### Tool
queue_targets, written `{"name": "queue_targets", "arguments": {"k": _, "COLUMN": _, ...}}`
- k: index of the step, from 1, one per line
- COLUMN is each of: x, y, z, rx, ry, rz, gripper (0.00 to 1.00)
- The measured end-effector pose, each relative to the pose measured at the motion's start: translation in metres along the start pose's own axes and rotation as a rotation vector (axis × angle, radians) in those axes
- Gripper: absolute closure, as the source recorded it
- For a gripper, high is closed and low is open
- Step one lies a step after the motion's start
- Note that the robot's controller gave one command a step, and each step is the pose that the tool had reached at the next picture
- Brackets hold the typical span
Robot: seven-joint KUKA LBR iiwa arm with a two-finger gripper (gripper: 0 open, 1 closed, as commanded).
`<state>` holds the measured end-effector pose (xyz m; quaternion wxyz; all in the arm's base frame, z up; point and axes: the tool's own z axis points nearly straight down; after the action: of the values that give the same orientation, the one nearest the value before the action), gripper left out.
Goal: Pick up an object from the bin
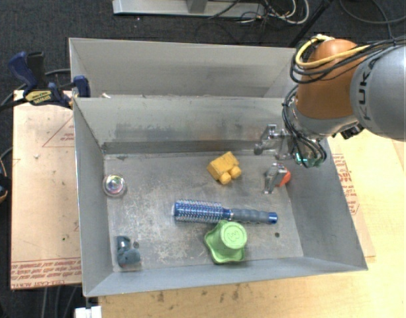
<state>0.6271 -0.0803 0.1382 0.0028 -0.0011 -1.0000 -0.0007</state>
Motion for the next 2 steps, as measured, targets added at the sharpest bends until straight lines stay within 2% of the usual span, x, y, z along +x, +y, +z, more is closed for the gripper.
{"name": "queue_targets", "arguments": {"k": 1, "x": 0.0669, "y": 0.0506, "z": 0.0641, "rx": 0.005, "ry": -0.017, "rz": -0.287, "gripper": 0.00}}
{"name": "queue_targets", "arguments": {"k": 2, "x": 0.0653, "y": 0.0509, "z": 0.0622, "rx": 0.005, "ry": -0.021, "rz": -0.288, "gripper": 1.00}}
